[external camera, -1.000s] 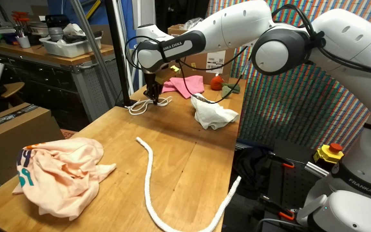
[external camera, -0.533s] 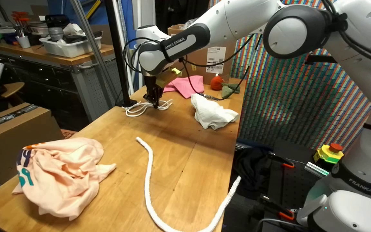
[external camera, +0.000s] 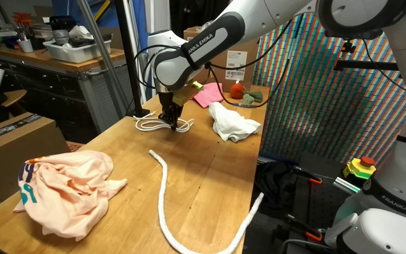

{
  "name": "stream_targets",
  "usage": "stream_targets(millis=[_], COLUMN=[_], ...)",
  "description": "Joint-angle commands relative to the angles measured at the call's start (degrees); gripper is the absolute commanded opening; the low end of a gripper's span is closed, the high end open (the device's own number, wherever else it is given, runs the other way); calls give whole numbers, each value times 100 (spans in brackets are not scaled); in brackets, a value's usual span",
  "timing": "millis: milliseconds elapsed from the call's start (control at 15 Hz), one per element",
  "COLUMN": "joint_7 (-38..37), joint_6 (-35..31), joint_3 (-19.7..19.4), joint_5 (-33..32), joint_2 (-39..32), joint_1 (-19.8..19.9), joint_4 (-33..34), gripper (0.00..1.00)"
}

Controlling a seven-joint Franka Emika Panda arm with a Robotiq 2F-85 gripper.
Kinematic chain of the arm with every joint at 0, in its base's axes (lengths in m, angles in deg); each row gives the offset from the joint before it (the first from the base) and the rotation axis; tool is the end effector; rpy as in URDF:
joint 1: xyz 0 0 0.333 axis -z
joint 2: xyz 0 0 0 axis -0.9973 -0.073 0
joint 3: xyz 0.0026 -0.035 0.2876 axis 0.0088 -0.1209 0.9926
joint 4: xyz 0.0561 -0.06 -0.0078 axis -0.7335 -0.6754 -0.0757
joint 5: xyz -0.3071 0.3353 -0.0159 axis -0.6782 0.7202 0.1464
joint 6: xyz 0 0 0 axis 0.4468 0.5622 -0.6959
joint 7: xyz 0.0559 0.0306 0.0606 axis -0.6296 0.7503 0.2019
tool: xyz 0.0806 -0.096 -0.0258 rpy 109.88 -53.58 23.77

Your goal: Spread the objects that are on the table, where the orange object and pink cloth moved to the right, white towel and smaller rope to remain on the center, light pink object and bigger rope moved to the left

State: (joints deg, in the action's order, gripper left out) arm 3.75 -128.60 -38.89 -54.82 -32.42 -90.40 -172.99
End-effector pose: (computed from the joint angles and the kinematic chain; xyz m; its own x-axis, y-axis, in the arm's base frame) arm 0.7436 0.0513 0.1832 0.9998 0.0149 -0.0157 0.0162 -0.9961 0.0864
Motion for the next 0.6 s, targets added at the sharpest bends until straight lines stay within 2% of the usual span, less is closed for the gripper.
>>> stream_targets(millis=[0, 333, 400, 467, 533], joint_7=[-343, -656, -722, -769, -793], joint_6=[-396, -477, -490, -507, -475], joint_3=[0, -16, -17, -16, -12], joint_5=[46, -6, -12, -23, -44], joint_2=[781, 1210, 1267, 1340, 1387], joint_1=[-170, -308, -329, -345, -366], joint_4=[-1179, -1779, -1832, -1887, -1898], gripper=[4, 5, 12, 32, 39])
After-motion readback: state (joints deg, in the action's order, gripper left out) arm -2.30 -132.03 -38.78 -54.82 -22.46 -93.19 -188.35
